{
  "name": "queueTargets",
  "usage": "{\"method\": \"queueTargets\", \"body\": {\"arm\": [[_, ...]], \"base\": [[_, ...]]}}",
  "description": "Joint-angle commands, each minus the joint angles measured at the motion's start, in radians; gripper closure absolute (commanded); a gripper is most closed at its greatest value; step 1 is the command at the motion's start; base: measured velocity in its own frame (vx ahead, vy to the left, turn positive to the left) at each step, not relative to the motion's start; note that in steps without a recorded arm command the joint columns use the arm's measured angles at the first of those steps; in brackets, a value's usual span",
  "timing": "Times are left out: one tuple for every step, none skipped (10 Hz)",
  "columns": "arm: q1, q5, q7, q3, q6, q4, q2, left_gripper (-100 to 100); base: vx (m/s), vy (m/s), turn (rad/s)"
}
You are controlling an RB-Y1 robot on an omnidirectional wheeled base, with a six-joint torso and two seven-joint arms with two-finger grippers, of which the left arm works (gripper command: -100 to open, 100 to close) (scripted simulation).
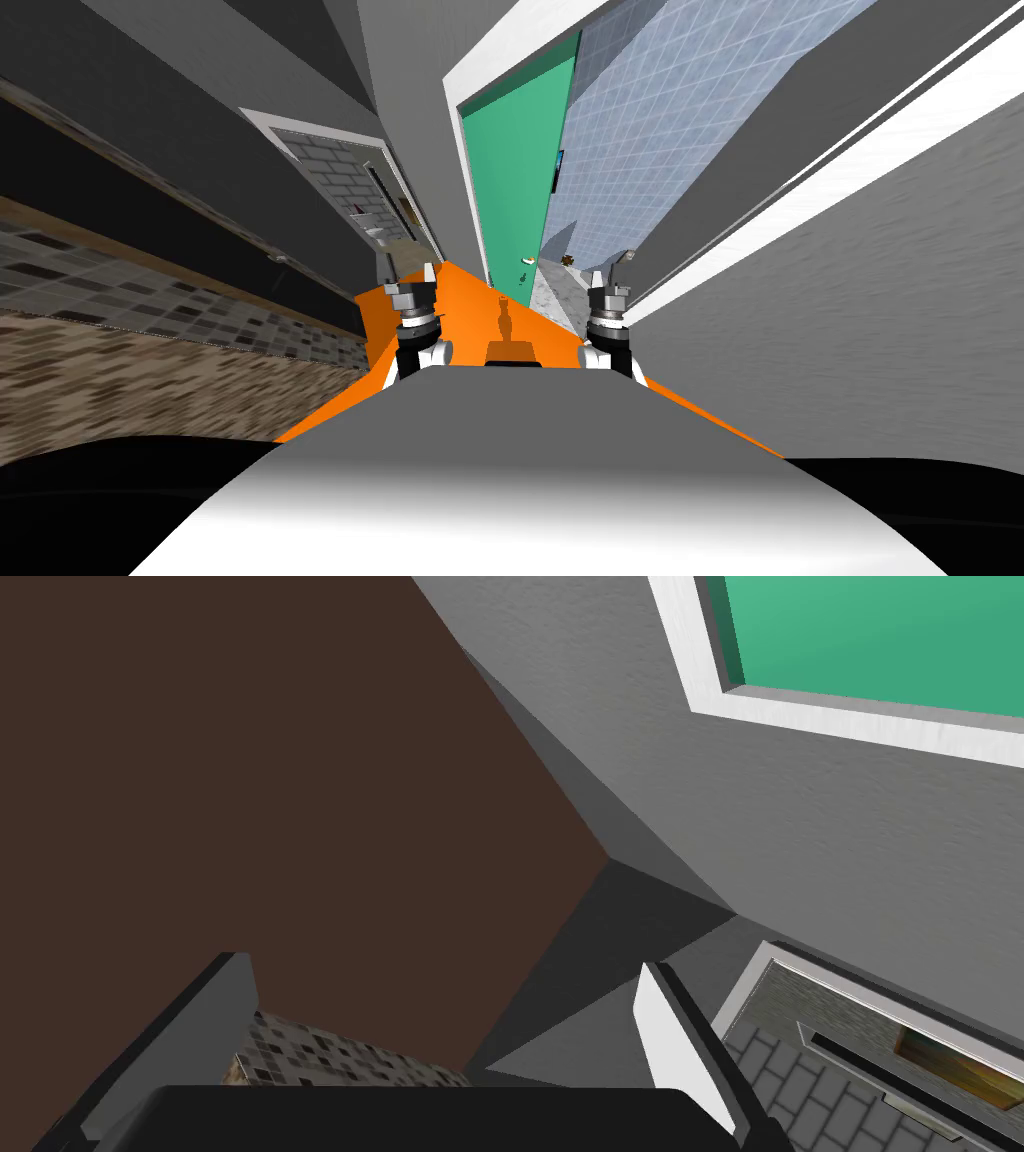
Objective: Push the door open
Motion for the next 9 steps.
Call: {"method": "queueTargets", "body": {"arm": [[-0.010, -0.004, 0.002, -0.008, -0.003, 0.034, 0.012, -100], [-0.017, -0.006, 0.004, -0.013, -0.004, 0.056, 0.018, -100], [-0.024, -0.008, 0.005, -0.018, -0.006, 0.079, 0.025, -100], [-0.029, -0.010, 0.006, -0.021, -0.007, 0.094, 0.029, -100], [-0.033, -0.012, 0.008, -0.025, -0.008, 0.110, 0.033, -100], [-0.043, -0.015, 0.010, -0.032, -0.011, 0.140, 0.041, -100], [-0.048, -0.017, 0.011, -0.036, -0.012, 0.159, 0.045, -100], [-0.054, -0.019, 0.012, -0.040, -0.014, 0.179, 0.049, -100], [-0.060, -0.021, 0.014, -0.045, -0.015, 0.198, 0.053, -100]], "base": [[0.063, -0.003, -0.040], [0.137, -0.011, -0.051], [0.171, -0.021, -0.038], [0.156, -0.012, -0.022], [0.126, 0.011, -0.020], [0.144, 0.002, -0.046], [0.129, 0.007, -0.047], [0.095, 0.000, -0.029], [0.092, -0.012, -0.026]]}}
